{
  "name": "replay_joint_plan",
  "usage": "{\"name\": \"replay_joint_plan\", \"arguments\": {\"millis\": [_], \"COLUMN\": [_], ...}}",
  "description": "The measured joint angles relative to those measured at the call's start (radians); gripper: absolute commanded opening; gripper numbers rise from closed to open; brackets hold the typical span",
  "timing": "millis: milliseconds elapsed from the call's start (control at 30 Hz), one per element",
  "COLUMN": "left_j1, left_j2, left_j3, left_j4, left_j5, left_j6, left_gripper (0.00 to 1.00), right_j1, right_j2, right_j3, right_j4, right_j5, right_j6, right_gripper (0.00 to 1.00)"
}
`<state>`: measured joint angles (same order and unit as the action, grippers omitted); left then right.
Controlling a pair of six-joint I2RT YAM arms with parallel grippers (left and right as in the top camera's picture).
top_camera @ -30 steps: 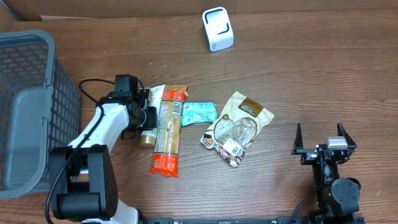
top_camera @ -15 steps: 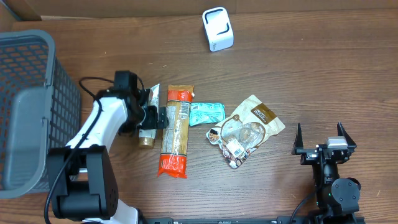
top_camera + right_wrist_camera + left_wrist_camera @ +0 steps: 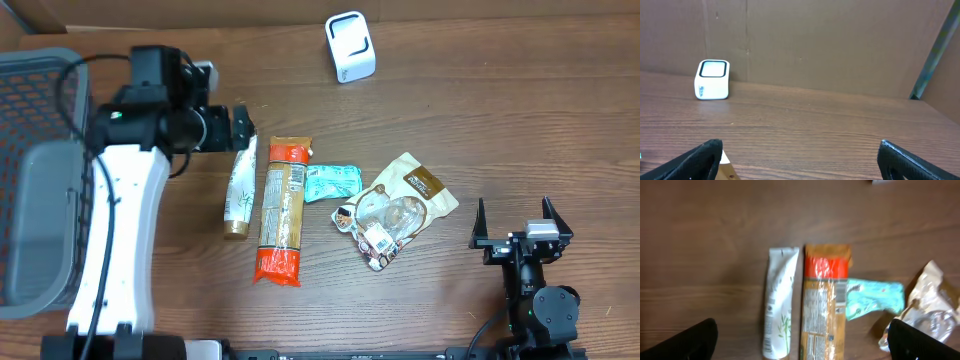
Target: Scan the item barcode
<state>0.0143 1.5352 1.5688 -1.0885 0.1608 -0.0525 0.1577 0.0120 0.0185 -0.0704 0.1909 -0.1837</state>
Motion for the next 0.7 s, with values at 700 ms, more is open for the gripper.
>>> {"name": "replay_joint_plan", "arguments": {"millis": [700], "left_j1": [0.01], "left_j2": [-0.222], "left_j3": [0.101], "left_j4": [-0.138], "left_j5": [-0.196], "left_j6": [-0.035], "left_gripper": [1.0], "right_j1": [0.0], "right_j2": [0.0], "right_j3": [0.0], "right_j4": [0.0], "right_j5": [0.0], "right_j6": [0.0], "right_gripper": [1.0]}}
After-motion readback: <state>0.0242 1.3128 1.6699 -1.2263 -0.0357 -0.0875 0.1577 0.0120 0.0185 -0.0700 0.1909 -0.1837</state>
